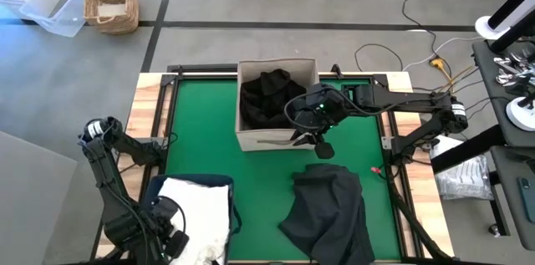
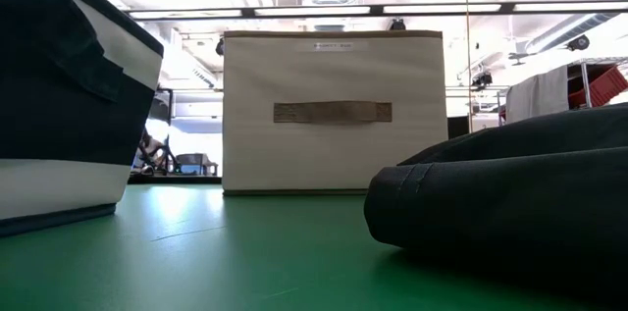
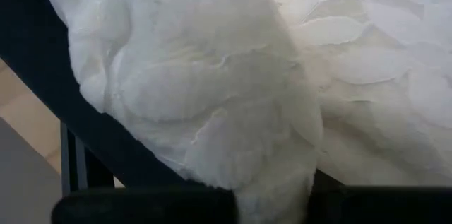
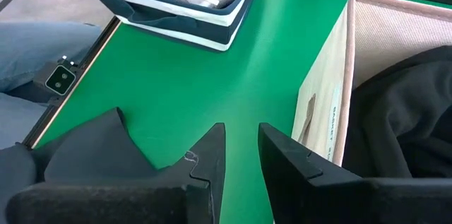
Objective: Sort clothes
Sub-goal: Put the white dress into the blue laundry bin
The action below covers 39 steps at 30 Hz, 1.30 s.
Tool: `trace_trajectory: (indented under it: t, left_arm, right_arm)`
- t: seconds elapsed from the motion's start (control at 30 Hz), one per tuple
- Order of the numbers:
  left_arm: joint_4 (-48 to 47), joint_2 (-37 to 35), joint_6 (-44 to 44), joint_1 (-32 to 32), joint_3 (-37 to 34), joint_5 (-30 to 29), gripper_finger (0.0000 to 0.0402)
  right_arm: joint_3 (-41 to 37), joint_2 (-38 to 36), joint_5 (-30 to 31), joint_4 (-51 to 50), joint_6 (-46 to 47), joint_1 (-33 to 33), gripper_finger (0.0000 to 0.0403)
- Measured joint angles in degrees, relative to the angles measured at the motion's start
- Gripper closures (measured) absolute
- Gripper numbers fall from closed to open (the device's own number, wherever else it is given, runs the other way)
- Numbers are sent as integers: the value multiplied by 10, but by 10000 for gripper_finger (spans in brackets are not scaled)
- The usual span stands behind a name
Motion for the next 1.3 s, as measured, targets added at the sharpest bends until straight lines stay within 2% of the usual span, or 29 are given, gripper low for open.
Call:
trace_trajectory:
  t: [0.07,0.27,0.6,0.77,1.1,1.3]
  left_arm:
    - [-1,0,-10,3,0,1,395]
    - [-75,0,-62,9,0,62,395]
    - [-81,0,-59,11,0,29,363]
    - [-80,0,-59,12,0,29,322]
    - [-111,0,-56,12,2,27,187]
    - [-110,-1,-59,12,25,26,160]
  right_arm:
    - [0,0,0,0,0,0,323]
    - [0,0,0,0,-1,0,323]
    - [0,0,0,0,-9,0,339]
    - [0,0,0,0,-10,0,331]
    - [0,0,0,0,-10,0,314]
    - [0,0,0,0,-10,0,326]
